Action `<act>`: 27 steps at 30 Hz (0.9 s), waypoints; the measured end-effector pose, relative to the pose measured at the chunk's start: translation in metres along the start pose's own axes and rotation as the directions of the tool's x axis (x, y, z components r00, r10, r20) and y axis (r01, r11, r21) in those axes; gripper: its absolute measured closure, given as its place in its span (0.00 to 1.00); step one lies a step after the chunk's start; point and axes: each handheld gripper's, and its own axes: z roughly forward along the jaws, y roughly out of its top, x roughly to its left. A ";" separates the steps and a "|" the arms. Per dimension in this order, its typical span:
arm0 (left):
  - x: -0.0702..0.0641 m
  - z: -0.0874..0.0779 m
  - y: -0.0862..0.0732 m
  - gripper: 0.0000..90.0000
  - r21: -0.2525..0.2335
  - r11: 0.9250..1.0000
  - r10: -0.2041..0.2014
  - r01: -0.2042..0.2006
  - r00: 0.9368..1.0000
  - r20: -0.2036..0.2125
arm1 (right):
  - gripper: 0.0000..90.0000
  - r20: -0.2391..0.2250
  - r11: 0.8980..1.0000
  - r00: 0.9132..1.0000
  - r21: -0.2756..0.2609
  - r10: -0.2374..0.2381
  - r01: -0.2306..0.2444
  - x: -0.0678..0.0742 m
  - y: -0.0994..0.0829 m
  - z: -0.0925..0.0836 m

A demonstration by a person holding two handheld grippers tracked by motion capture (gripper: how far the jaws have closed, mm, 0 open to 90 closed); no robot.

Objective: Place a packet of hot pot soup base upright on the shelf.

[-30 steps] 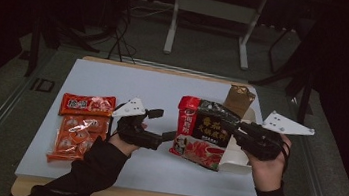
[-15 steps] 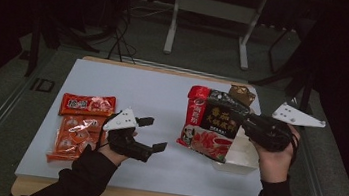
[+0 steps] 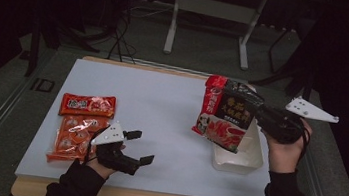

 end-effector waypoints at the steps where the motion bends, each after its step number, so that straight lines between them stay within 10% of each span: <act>1: -0.001 0.000 -0.002 0.09 0.002 1.000 0.005 -0.005 1.000 -0.004 | 0.86 0.010 1.000 1.000 -0.003 0.001 -0.001 -0.003 0.001 -0.001; 27: -0.002 -0.002 -0.038 0.08 0.022 1.000 -0.011 0.012 1.000 -0.029 | 0.86 0.127 1.000 0.991 0.000 0.029 -0.029 -0.076 -0.017 0.004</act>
